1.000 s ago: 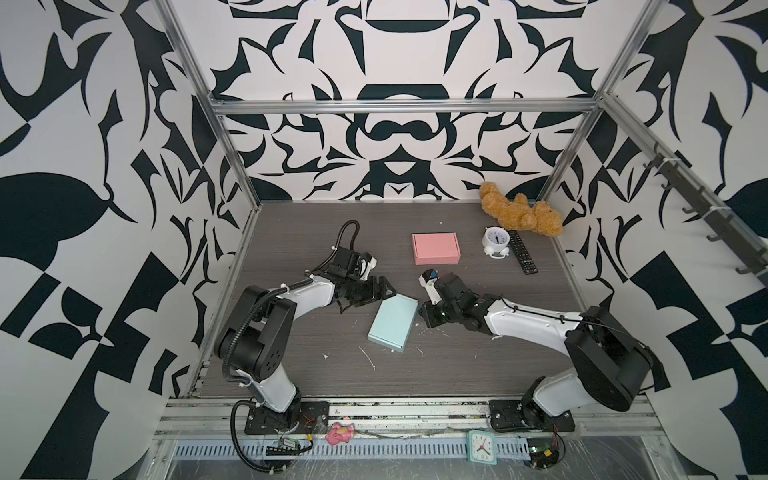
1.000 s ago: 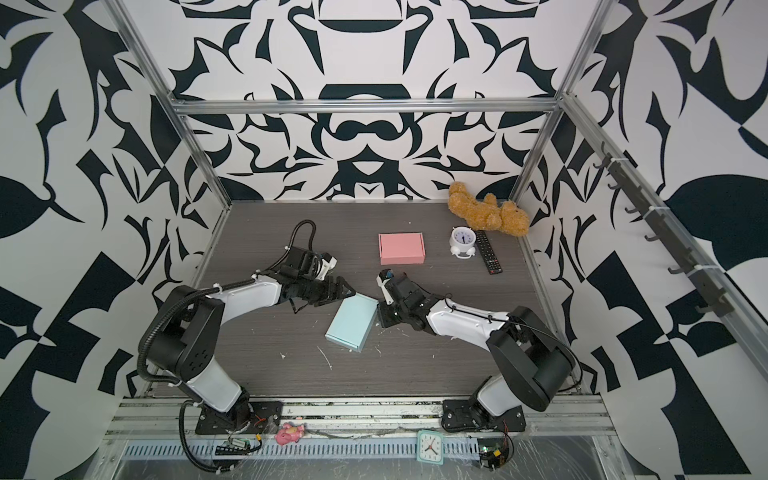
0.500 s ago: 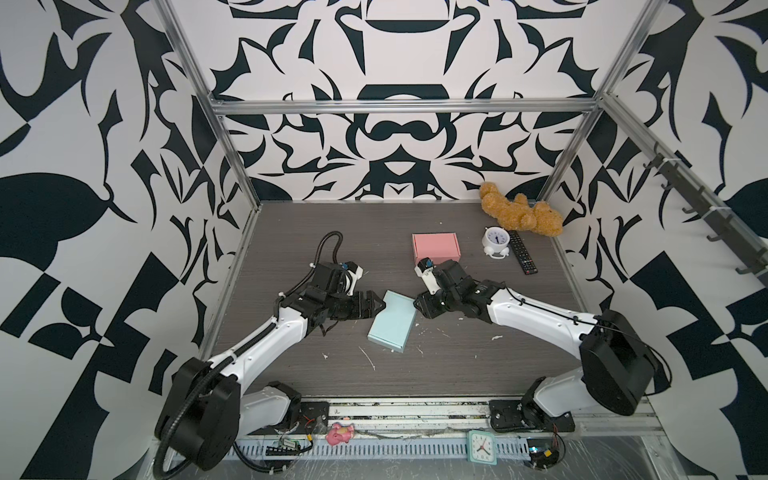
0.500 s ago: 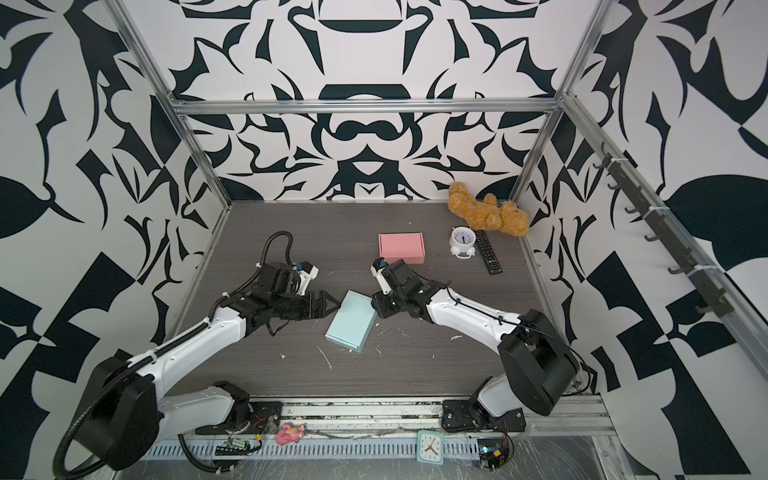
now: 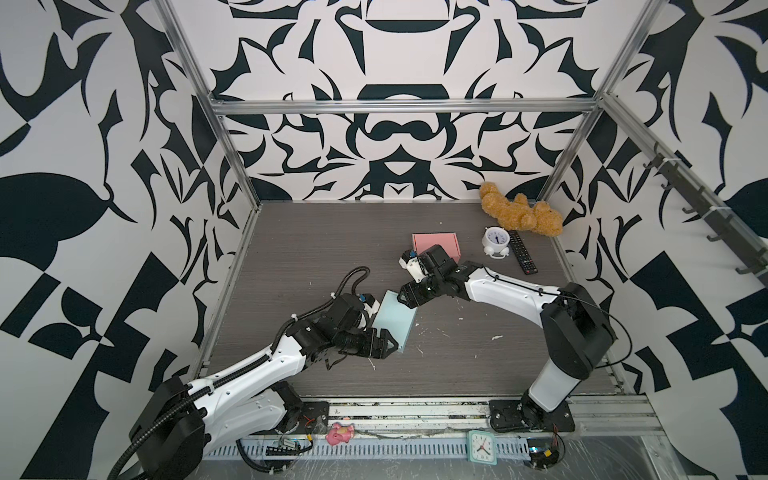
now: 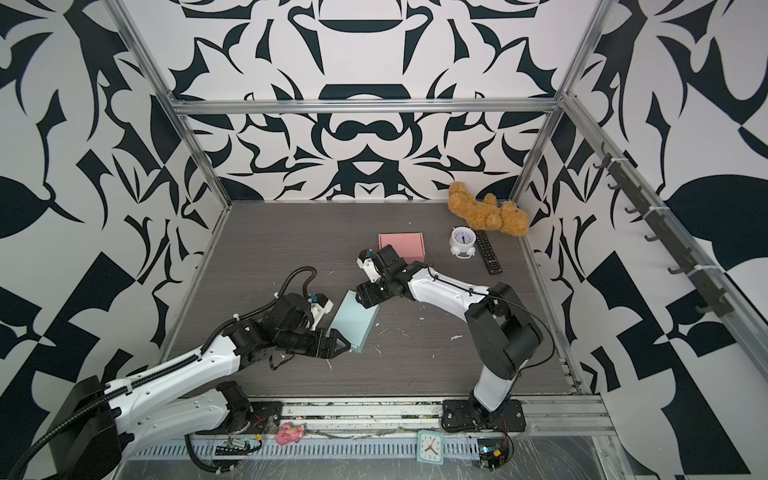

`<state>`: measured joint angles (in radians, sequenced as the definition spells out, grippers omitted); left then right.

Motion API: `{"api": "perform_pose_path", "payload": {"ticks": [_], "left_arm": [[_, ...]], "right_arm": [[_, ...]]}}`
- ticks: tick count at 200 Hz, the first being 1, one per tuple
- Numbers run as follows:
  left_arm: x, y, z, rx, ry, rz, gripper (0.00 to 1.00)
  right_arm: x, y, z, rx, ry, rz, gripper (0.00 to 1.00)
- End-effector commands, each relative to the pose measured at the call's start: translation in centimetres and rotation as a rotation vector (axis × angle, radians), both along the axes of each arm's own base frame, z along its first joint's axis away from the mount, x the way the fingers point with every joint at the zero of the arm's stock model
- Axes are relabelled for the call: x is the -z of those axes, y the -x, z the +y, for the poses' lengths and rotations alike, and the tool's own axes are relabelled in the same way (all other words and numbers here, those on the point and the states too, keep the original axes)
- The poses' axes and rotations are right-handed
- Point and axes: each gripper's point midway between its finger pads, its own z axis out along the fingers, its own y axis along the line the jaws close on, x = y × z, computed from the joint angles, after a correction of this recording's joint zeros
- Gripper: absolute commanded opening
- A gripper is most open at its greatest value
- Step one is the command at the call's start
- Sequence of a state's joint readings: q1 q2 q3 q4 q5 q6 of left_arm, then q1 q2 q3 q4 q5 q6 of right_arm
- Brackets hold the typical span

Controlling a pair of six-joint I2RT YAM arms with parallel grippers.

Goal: Assemble paper box
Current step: Move the paper box to the top-center of the table.

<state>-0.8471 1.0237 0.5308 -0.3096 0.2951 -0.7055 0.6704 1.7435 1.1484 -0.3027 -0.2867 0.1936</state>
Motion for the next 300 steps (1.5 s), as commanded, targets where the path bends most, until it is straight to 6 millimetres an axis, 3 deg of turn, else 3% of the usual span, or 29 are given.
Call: {"api": "perform_pose_path", "payload": {"ticks": [1, 90, 157, 209, 217, 300], "left_arm": [[0.7, 0.2, 0.0, -0.047, 0.008, 0.019, 0.90], [2.6, -0.3, -1.8, -0.046, 0.039, 0.027, 0.87], [3.7, -1.4, -2.5, -0.071, 0.024, 0.026, 0.86], [3.5, -2.6, -3.1, -0.073, 0.008, -0.015, 0.78], [4.4, -2.6, -2.9, -0.075, -0.017, 0.003, 0.77], [3.9, -4.3, -2.0, -0.105, 0.007, -0.003, 0.73]], "right_arm": [[-1.3, -0.4, 1.0, -0.038, -0.030, -0.003, 0.74], [0.9, -0.7, 2.2, -0.068, -0.037, 0.065, 0.75], [1.2, -0.6, 2.1, -0.059, -0.047, 0.074, 0.75], [1.1, 0.0, 1.7, -0.055, -0.052, 0.077, 0.70], [1.1, 0.1, 1.7, -0.056, -0.052, 0.076, 0.70], [1.0, 1.9, 0.5, -0.049, -0.060, 0.092, 0.68]]}}
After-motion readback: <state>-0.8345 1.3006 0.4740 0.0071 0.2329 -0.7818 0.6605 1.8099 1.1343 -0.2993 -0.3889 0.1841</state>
